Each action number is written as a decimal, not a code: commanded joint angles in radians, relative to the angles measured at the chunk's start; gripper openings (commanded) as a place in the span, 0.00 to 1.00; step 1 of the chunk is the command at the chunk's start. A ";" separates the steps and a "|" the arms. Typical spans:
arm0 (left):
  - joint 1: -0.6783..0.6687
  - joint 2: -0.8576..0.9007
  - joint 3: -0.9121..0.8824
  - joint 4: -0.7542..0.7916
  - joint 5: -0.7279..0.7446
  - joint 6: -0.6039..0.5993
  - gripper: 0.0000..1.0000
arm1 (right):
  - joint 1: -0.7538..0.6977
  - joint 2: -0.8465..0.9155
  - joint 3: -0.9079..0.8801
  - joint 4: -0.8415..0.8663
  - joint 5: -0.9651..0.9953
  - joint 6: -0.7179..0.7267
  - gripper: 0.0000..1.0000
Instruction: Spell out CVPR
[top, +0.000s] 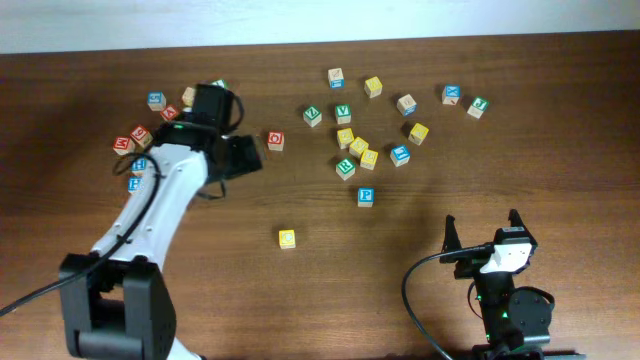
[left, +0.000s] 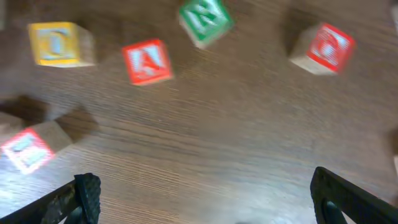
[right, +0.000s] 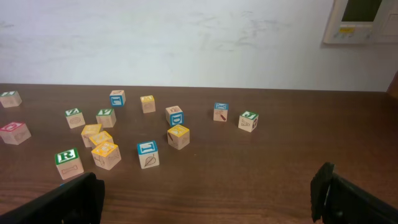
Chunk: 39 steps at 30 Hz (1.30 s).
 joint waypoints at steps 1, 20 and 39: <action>0.095 0.007 -0.002 -0.011 0.074 -0.016 0.99 | -0.006 -0.008 -0.007 -0.004 0.005 0.011 0.98; 0.047 0.057 -0.002 0.072 0.027 -0.133 0.99 | -0.006 -0.008 -0.007 -0.004 0.005 0.011 0.98; 0.041 0.057 -0.002 0.040 -0.001 -0.128 0.99 | -0.006 -0.008 -0.007 -0.004 0.005 0.011 0.98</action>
